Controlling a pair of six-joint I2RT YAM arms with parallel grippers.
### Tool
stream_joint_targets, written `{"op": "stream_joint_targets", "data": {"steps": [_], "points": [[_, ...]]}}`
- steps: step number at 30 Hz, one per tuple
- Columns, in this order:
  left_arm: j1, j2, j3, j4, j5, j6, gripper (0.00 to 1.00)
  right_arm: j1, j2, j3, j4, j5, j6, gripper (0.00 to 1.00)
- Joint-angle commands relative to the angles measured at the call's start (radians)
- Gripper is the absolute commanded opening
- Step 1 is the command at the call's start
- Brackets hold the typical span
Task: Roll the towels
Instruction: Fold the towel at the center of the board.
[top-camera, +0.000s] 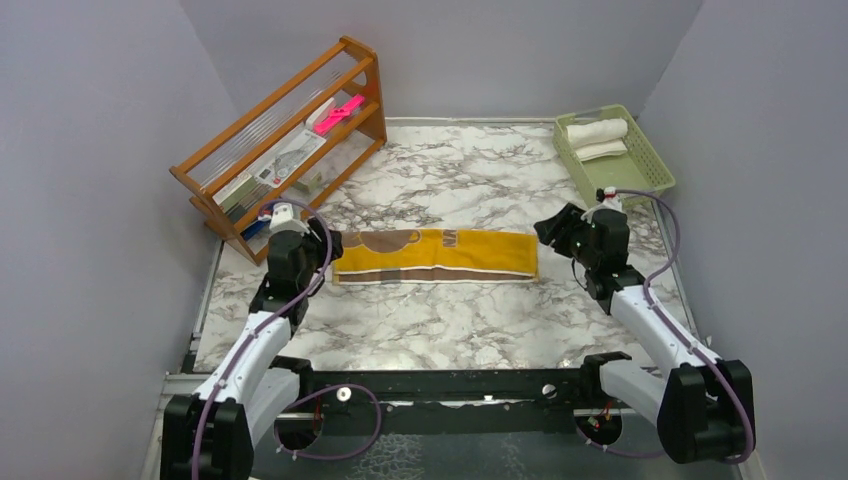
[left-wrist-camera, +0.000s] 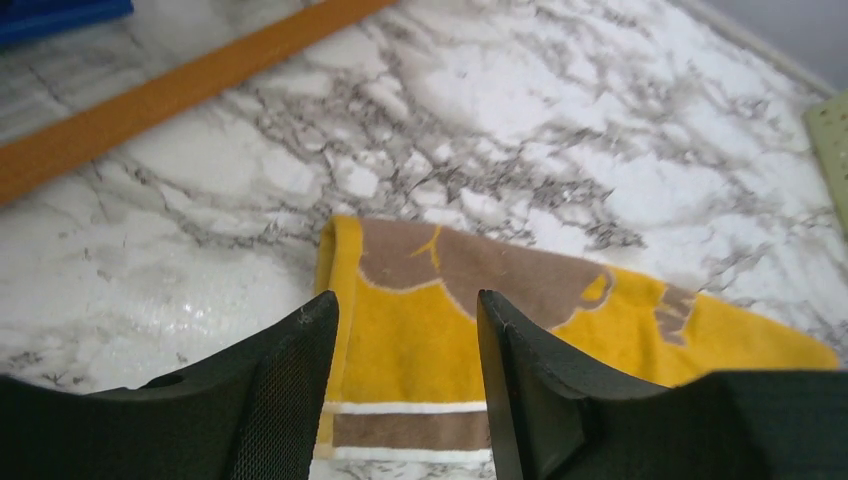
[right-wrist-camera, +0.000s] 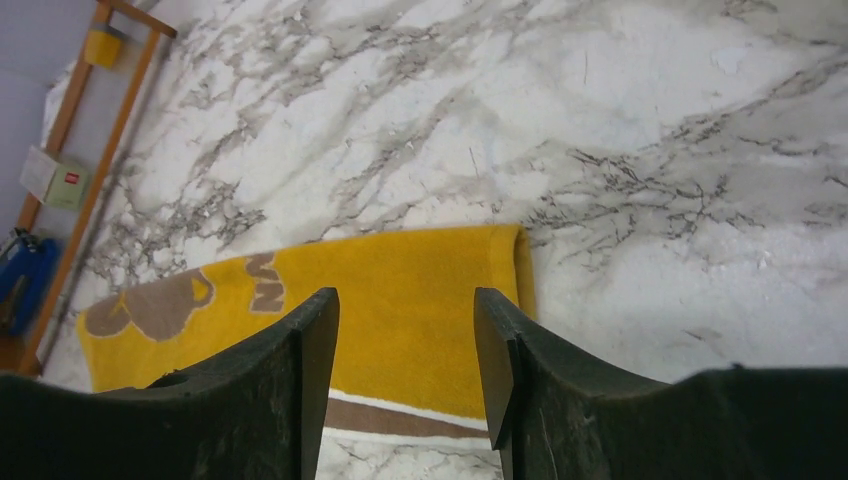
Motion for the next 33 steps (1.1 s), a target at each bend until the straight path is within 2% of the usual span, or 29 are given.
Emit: {"op": "stream_joint_targets", "data": {"steps": [1, 4, 8, 13, 17, 28, 33], "points": [[0.000, -0.052, 0.054, -0.023, -0.009, -0.010, 0.56, 0.009, 0.037, 0.005, 0.129, -0.039, -0.020, 0.52], [0.000, 0.015, 0.075, -0.019, 0.065, -0.002, 0.52, 0.042, 0.163, 0.054, 0.134, -0.127, -0.058, 0.50], [0.000, 0.201, 0.130, -0.075, 0.082, -0.009, 0.45, 0.111, 0.344, 0.150, 0.073, -0.190, -0.104, 0.49], [0.009, 0.393, 0.164, -0.072, 0.070, -0.011, 0.42, 0.127, 0.388, 0.130, 0.113, -0.245, -0.114, 0.49], [0.023, 0.420, 0.148, -0.029, 0.065, -0.024, 0.43, 0.126, 0.378, 0.108, 0.107, -0.261, -0.141, 0.49], [0.047, 0.466, 0.175, -0.110, 0.077, 0.013, 0.44, 0.126, 0.377, 0.069, 0.126, -0.291, -0.148, 0.49], [0.052, 0.423, 0.176, -0.128, 0.079, 0.032, 0.52, 0.126, 0.374, 0.074, 0.121, -0.297, -0.154, 0.49]]}}
